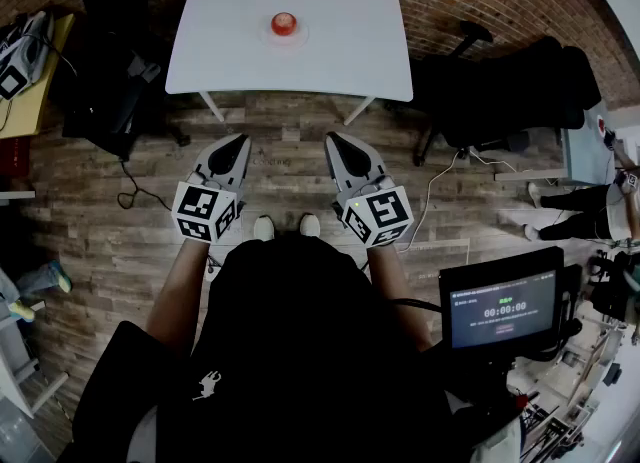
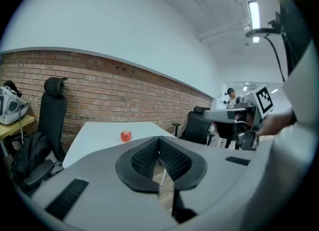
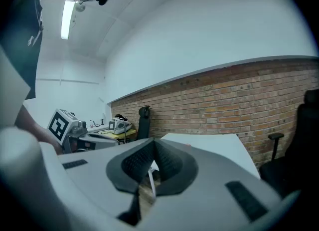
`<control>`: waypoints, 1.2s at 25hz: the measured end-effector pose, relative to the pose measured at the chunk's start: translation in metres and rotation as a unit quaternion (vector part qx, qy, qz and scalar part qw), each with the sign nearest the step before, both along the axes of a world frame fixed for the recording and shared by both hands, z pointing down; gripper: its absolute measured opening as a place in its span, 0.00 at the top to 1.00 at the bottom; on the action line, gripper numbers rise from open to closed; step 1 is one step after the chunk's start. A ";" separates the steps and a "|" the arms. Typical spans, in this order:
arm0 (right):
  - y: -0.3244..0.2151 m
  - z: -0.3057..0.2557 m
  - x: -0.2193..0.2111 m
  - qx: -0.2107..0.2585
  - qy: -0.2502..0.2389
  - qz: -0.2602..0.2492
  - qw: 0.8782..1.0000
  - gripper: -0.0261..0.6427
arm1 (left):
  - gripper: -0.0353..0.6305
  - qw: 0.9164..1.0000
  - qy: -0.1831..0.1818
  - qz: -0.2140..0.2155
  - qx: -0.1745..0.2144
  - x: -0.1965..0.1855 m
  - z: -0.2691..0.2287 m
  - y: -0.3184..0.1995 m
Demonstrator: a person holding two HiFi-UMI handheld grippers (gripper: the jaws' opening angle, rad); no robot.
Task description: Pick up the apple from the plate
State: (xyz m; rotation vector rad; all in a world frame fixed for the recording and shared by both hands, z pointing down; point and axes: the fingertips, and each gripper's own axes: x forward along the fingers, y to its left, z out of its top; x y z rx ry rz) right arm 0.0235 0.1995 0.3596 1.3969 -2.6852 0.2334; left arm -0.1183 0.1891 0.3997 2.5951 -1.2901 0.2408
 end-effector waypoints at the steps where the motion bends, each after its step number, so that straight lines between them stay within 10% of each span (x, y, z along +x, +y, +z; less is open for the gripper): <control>1: 0.000 0.000 0.001 0.001 0.000 0.001 1.000 0.96 | 0.94 1.000 0.000 0.000 0.002 0.001 -0.001 -0.001; 18: 0.003 -0.010 -0.001 -0.015 -0.087 -0.017 0.996 0.95 | 0.94 1.000 0.013 0.016 -0.006 0.001 0.000 -0.008; 30: 0.019 0.010 -0.043 -0.004 -0.052 0.018 0.999 0.95 | 0.94 0.998 0.029 0.049 -0.021 -0.033 0.016 0.008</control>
